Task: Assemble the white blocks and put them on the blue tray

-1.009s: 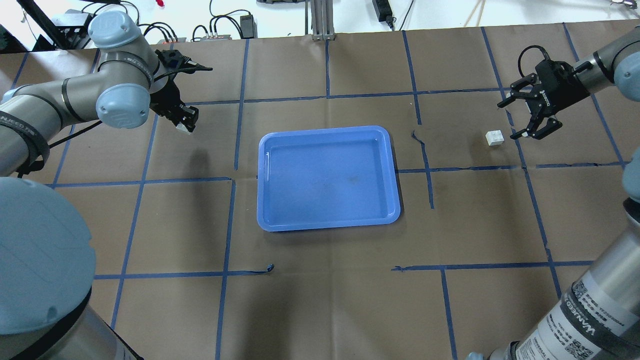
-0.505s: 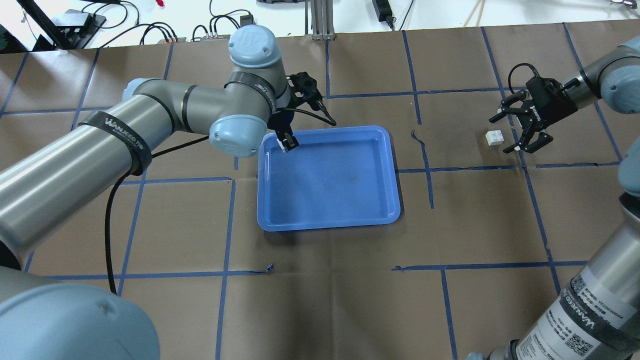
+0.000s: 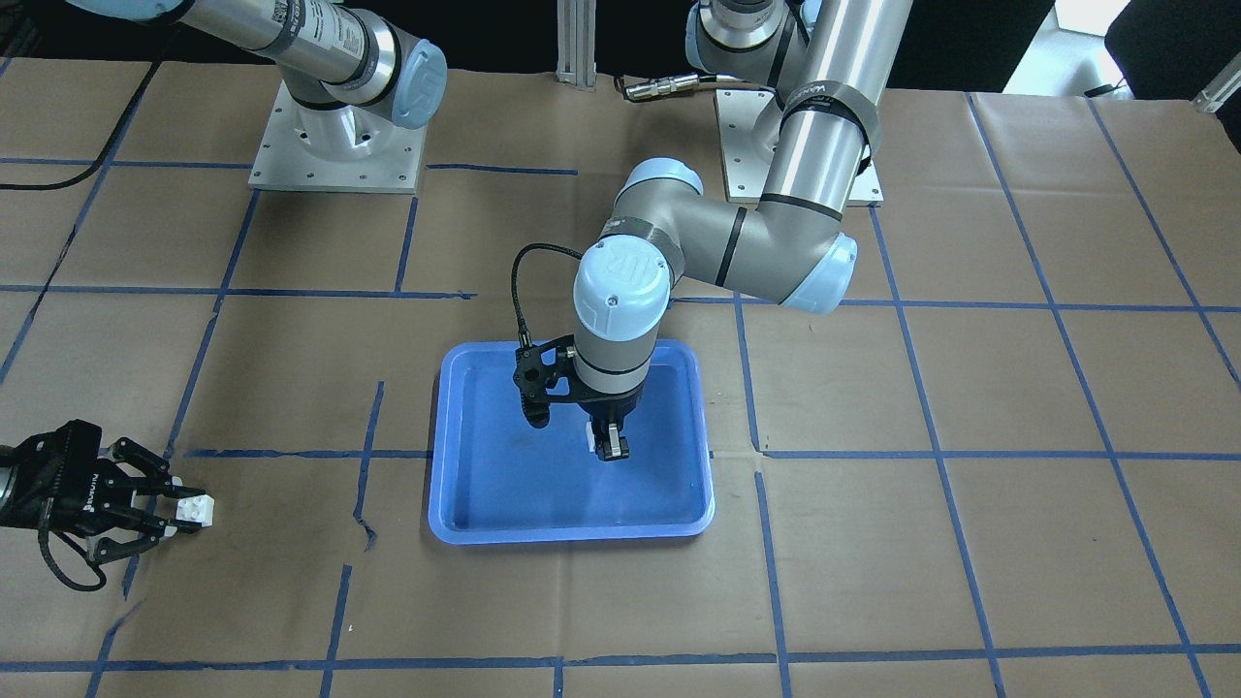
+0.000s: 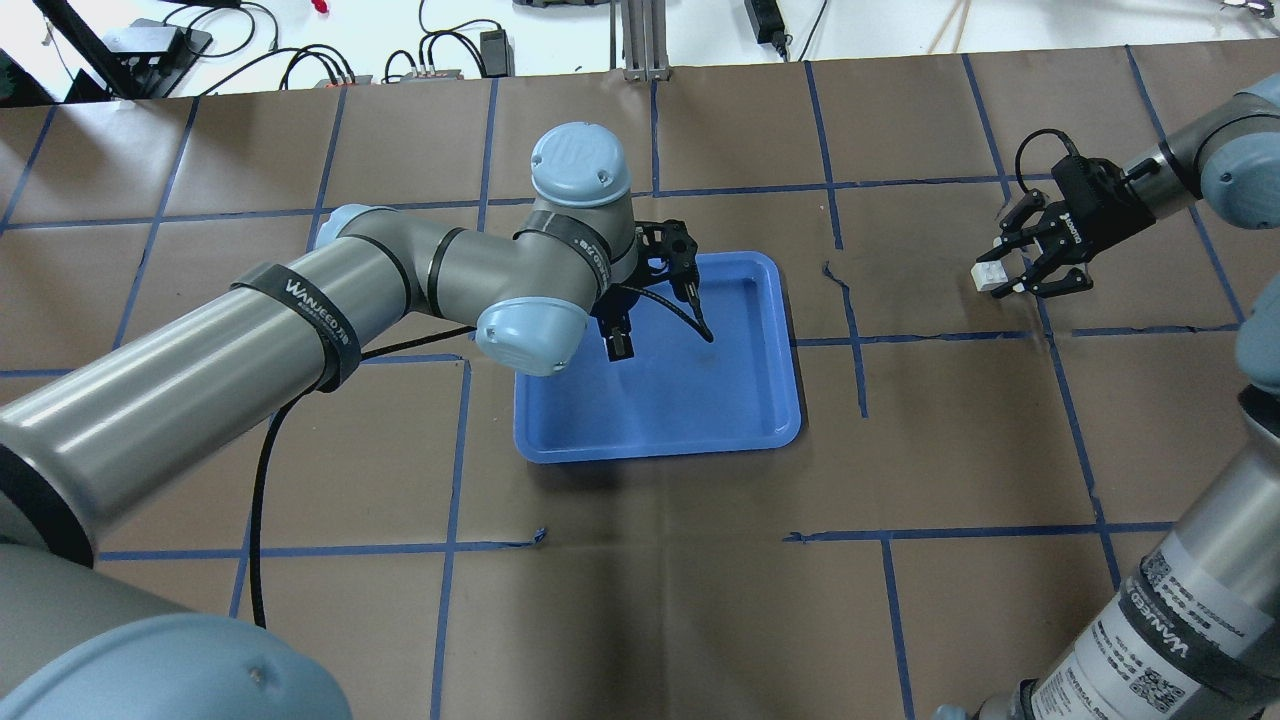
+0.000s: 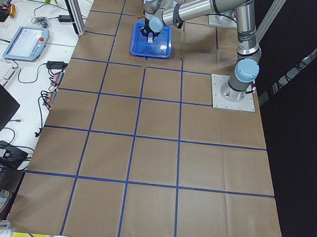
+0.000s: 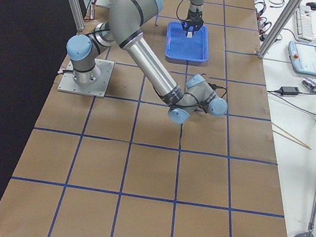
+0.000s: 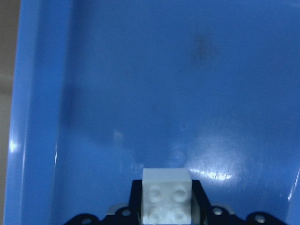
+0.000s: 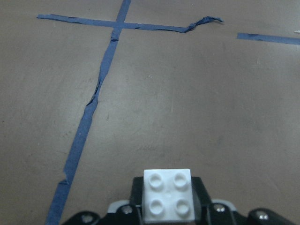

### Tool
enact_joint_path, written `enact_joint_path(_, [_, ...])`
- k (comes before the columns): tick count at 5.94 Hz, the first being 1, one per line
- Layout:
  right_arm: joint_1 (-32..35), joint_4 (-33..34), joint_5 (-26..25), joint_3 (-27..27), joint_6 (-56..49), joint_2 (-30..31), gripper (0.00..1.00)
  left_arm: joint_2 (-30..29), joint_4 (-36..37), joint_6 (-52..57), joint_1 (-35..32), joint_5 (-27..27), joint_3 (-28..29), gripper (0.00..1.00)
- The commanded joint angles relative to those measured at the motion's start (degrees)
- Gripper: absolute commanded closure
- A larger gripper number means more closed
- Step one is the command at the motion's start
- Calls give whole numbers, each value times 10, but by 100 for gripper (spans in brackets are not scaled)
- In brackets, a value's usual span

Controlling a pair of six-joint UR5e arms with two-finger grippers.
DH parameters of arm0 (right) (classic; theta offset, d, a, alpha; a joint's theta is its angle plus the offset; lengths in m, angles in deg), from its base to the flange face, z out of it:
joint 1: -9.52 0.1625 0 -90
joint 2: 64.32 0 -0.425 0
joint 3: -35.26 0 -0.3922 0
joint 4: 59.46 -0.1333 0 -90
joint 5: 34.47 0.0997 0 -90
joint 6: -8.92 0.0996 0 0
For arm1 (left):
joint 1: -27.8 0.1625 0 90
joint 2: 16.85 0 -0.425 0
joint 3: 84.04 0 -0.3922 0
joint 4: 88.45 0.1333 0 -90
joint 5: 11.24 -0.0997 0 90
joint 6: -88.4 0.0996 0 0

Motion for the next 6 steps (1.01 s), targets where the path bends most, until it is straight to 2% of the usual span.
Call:
enact_joint_path(1, [0,-2,-6,4,0,3,75,-4,2,4,-6,14,-9,92])
enact_joint_path(2, [1,-6,-6,11,5,16,75,-6,2,3,-6,14,-13,83])
enact_joint_path(3, [5,-16,-5,14,8,47,75,-8,3,2,-7,13,-13,45])
enact_joint_path(4, [10,-57,3,9,19,77,75,-1,5,2,-8,14,-12,1])
enact_joint_path(6, [36,-83,21,-44,37,118,74,37,-13,-17,-9,9,6,1])
